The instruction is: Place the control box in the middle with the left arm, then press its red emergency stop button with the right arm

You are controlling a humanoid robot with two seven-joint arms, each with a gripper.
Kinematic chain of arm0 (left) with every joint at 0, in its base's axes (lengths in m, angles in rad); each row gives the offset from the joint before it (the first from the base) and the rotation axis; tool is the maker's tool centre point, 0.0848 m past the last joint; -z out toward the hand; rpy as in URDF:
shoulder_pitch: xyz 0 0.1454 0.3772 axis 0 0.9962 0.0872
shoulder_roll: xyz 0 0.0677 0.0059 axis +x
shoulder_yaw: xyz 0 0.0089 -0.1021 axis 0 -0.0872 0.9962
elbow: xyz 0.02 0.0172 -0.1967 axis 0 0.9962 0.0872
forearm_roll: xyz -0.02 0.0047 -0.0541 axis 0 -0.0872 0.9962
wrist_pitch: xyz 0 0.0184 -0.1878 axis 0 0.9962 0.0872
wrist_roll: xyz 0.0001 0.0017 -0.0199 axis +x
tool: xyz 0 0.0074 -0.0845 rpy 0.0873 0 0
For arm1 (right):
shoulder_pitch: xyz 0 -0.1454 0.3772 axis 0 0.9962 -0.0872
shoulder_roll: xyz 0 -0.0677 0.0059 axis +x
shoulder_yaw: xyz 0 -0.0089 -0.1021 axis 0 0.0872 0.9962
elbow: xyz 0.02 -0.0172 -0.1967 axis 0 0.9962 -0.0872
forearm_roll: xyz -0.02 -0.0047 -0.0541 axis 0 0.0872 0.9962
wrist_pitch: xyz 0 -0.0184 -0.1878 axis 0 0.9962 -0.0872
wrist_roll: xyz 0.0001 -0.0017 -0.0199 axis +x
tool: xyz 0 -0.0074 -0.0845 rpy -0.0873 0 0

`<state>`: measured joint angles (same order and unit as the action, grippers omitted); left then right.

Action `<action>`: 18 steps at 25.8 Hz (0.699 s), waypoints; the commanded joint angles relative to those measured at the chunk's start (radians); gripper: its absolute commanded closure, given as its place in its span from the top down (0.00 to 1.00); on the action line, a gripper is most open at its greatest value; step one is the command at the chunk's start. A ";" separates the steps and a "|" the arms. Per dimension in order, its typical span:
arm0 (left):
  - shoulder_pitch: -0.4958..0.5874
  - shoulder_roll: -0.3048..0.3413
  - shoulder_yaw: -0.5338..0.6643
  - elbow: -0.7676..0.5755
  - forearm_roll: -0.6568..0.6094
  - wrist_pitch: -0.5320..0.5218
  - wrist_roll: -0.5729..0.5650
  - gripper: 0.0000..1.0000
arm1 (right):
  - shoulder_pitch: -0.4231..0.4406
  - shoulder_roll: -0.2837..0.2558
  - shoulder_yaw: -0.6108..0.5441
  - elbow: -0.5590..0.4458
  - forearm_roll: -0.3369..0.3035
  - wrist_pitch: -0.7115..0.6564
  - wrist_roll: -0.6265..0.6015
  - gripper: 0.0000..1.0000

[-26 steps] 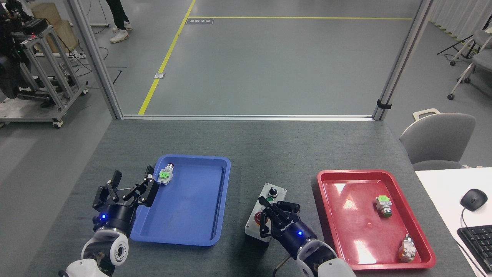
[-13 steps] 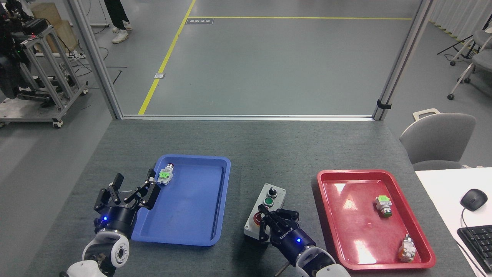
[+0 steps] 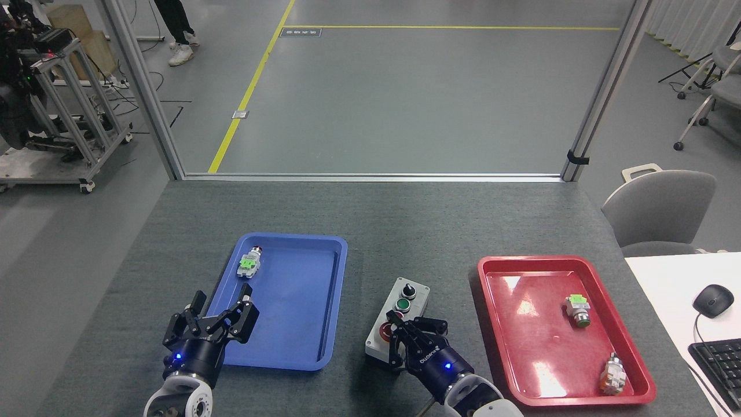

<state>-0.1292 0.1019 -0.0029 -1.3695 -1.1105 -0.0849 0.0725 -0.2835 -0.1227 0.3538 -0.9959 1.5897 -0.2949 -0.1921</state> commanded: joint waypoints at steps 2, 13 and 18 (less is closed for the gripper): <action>0.003 -0.007 -0.002 0.017 0.006 0.001 0.004 1.00 | 0.001 0.002 -0.015 0.003 -0.013 0.003 0.066 0.00; 0.003 -0.013 0.000 0.018 0.008 0.001 0.004 1.00 | -0.054 -0.025 -0.450 -0.237 -0.209 0.034 0.063 1.00; 0.003 -0.014 0.000 0.018 0.008 0.001 0.004 1.00 | -0.036 -0.058 -0.592 -0.239 -0.209 0.053 0.065 1.00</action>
<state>-0.1257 0.0883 -0.0033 -1.3515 -1.1029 -0.0840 0.0767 -0.3307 -0.1609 -0.1656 -1.2287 1.3873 -0.2499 -0.1284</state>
